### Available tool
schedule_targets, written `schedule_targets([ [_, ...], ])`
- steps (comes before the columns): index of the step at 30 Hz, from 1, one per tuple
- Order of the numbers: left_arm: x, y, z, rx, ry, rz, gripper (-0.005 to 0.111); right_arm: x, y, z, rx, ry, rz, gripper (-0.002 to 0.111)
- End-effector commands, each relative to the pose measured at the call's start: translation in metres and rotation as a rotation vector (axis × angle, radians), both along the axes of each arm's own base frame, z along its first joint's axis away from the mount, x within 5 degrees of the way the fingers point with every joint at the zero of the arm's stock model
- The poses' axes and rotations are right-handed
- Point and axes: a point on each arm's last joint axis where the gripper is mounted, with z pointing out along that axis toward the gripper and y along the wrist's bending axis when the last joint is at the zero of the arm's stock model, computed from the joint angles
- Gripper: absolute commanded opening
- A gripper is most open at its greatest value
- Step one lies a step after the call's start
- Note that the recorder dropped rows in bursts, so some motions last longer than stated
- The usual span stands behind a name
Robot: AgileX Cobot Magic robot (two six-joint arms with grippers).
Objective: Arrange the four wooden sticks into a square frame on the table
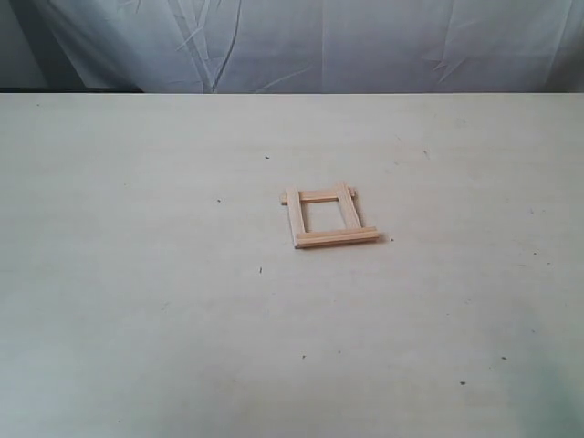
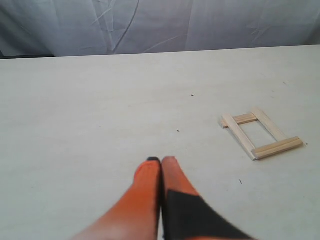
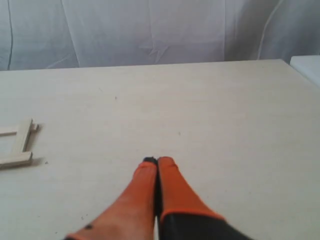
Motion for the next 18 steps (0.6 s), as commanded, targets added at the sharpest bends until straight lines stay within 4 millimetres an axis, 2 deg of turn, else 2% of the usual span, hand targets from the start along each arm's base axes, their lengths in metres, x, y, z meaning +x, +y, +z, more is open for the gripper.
schedule_targets([
  [1, -0.0002, 0.0007, 0.0008, 0.001, -0.013, 0.008, 0.0, -0.0004, -0.0011, -0.0023, 0.007, 0.002, -0.018, -0.001],
  [18, 0.0004, 0.0018, 0.0018, 0.02, -0.029, 0.014, 0.0, -0.0004, -0.0007, -0.0022, 0.019, 0.001, -0.017, -0.001],
])
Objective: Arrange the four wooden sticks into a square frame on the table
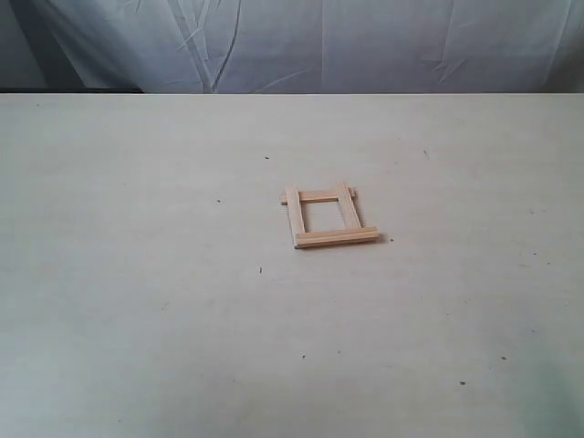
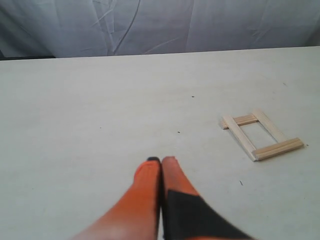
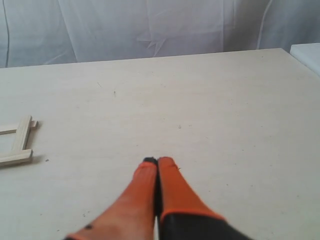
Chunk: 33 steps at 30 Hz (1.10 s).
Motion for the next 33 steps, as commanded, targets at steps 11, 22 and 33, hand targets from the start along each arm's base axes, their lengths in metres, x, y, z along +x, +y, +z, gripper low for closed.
schedule_targets([
  [11, -0.038, 0.019, -0.062, 0.268, -0.43, 0.196, 0.0, 0.0, 0.0, 0.0, 0.015, -0.011, -0.007, -0.001],
  [22, -0.049, 0.013, -0.1, 0.309, -0.255, 0.099, 0.0, 0.0, 0.0, 0.0, 0.017, -0.011, -0.007, -0.001],
  [33, -0.049, 0.012, -0.1, 0.208, -0.246, 0.124, 0.0, 0.0, 0.001, 0.0, 0.033, -0.009, -0.005, -0.001],
])
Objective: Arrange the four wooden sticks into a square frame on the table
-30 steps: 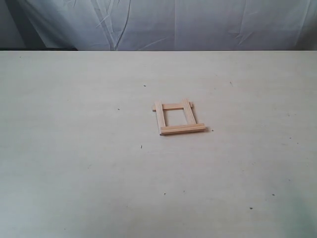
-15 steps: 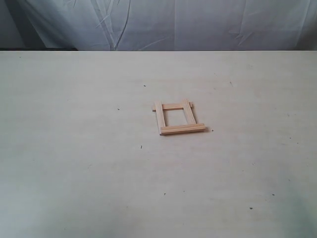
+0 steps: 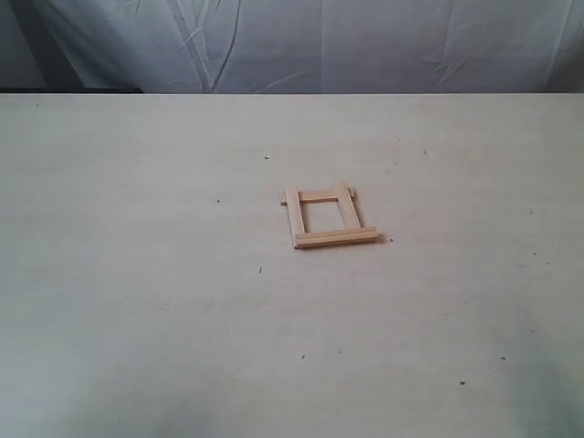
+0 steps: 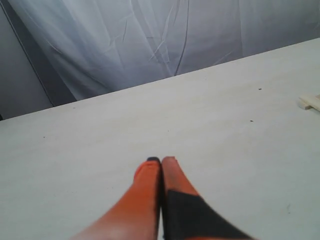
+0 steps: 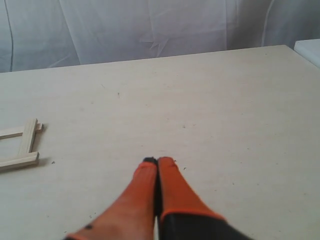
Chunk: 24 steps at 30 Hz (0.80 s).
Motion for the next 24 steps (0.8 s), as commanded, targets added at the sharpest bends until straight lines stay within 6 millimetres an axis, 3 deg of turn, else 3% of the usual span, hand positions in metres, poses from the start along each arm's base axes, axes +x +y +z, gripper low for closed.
schedule_targets([
  [1, -0.0004, 0.0, -0.0003, -0.117, -0.003, 0.02, 0.0, -0.0003, -0.0003, -0.0005, 0.001, -0.004, -0.007, -0.001],
  [8, -0.0005, 0.003, -0.0006, -0.266, -0.006, 0.079, 0.0, -0.0003, -0.0003, -0.0005, 0.001, -0.004, -0.007, -0.001],
  [24, -0.0002, 0.0037, 0.0014, -0.252, -0.028, 0.082, 0.0, -0.0003, -0.0003, -0.0005, 0.001, -0.004, -0.007, -0.001],
])
